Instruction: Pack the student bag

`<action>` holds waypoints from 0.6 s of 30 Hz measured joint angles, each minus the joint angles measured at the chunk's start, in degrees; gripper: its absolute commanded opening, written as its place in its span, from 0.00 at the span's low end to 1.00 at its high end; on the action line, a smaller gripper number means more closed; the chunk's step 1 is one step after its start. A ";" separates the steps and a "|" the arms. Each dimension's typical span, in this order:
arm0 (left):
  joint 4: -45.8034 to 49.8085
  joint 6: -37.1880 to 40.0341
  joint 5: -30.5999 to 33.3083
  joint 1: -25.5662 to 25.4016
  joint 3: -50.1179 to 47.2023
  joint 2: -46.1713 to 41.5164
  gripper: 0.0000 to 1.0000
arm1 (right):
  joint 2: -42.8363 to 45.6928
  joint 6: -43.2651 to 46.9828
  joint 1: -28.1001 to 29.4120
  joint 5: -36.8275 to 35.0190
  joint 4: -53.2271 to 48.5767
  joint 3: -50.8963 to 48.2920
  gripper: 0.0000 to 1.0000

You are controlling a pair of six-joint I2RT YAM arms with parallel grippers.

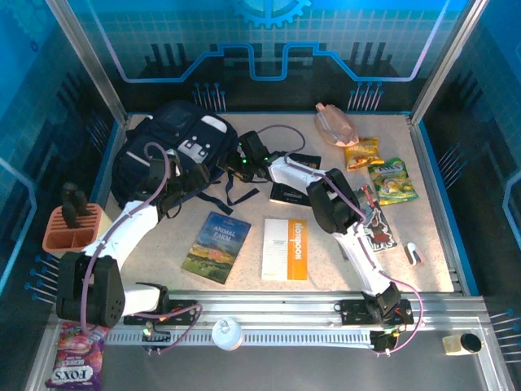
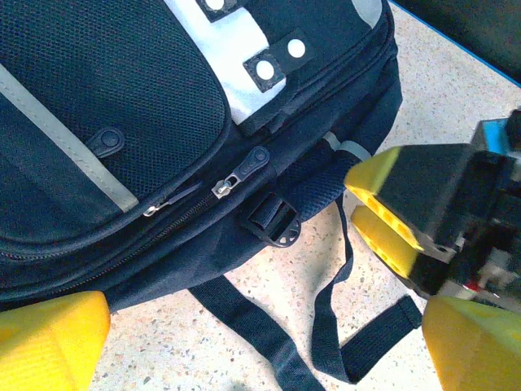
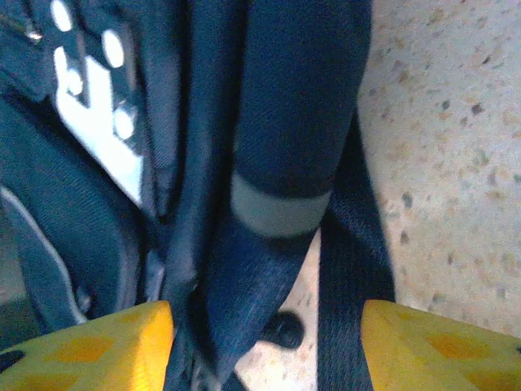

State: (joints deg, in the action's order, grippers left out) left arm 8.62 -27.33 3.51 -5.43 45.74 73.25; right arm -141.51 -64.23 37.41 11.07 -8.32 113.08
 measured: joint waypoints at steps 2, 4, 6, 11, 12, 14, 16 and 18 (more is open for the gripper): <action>0.15 -0.90 -0.31 0.00 -0.24 0.00 0.99 | -2.21 -0.39 -0.02 -0.44 -0.04 2.16 0.53; 0.15 -1.53 -0.59 0.00 -0.55 0.00 0.99 | -3.23 -0.35 -0.09 -0.59 -0.63 3.76 0.51; 0.15 -2.67 -0.87 0.00 -0.76 0.11 0.99 | -4.26 -0.31 -0.11 -0.83 0.39 5.53 0.46; 0.15 -4.79 -1.09 0.00 -1.11 1.51 0.98 | -6.16 0.50 -0.09 -0.79 1.57 6.95 0.24; 0.13 -5.29 -1.20 0.00 -1.27 1.75 0.98 | -6.38 0.70 -0.09 -0.79 1.55 6.95 0.18; 0.15 -6.29 -1.46 0.00 -1.73 2.38 0.98 | -6.60 1.29 -0.09 -0.87 1.49 6.95 0.10; 0.15 -7.32 -1.66 0.00 -2.10 3.15 0.98 | -6.60 2.10 -0.11 -0.81 1.53 7.04 0.07; 0.09 -8.11 -1.90 0.00 -2.36 3.80 0.98 | -6.40 3.30 -0.13 -0.96 1.53 6.91 0.05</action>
State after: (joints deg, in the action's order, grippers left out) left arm 8.71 -35.44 1.61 -5.43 43.38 77.06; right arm -147.92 -60.93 37.28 10.11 -6.79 119.98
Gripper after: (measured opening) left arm 0.981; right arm 0.069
